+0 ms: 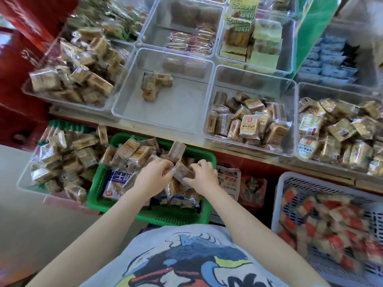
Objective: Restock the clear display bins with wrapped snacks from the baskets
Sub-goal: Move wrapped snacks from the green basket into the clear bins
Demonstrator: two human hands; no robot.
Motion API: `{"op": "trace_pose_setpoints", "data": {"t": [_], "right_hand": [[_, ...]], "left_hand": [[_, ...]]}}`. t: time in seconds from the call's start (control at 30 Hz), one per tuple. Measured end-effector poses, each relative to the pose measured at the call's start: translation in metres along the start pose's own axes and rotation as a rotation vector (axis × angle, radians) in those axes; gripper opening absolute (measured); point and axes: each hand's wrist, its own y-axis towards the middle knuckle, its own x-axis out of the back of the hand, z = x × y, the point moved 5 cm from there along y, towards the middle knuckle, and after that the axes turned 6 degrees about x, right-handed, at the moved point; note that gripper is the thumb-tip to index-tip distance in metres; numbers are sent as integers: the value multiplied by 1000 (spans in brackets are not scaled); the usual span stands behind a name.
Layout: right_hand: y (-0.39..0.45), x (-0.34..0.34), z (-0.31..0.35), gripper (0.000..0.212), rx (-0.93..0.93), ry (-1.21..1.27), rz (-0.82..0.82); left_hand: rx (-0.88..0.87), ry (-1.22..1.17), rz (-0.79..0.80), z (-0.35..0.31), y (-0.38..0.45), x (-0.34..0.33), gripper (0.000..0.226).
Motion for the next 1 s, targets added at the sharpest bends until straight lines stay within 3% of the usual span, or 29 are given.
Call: {"op": "trace_pose_setpoints", "data": {"t": [0.1, 0.17, 0.3, 0.43, 0.5, 0.57, 0.67, 0.77, 0.87, 1.0], "right_hand": [[10, -2, 12, 64, -61, -3, 62], [12, 11, 20, 52, -71, 101, 4], [-6, 57, 37, 35, -70, 660, -113], [-24, 97, 47, 29, -22, 797, -204], [-25, 111, 41, 28, -7, 835, -252], [-27, 131, 33, 25, -24, 826, -373], [-30, 164, 10, 22, -161, 734, -760], [-17, 177, -5, 28, -259, 395, -979], [18, 162, -15, 23, -233, 94, -792], [38, 131, -11, 28, -227, 152, -487]], "left_hand": [[-63, 4, 32, 8, 16, 13, 28], [-75, -44, 66, 15, 26, 21, 32], [-72, -343, 190, 10, 38, 37, 60], [-27, -684, 286, -9, 48, 57, 25], [-63, -744, 229, -20, 53, 68, 30], [-165, -612, 23, -28, 58, 80, 39], [-312, -160, -291, -29, 68, 85, 46], [-315, 186, -260, -8, 81, 69, 59], [-366, 334, -196, 8, 82, 54, 69], [-373, 340, -163, 12, 87, 57, 74]]}}
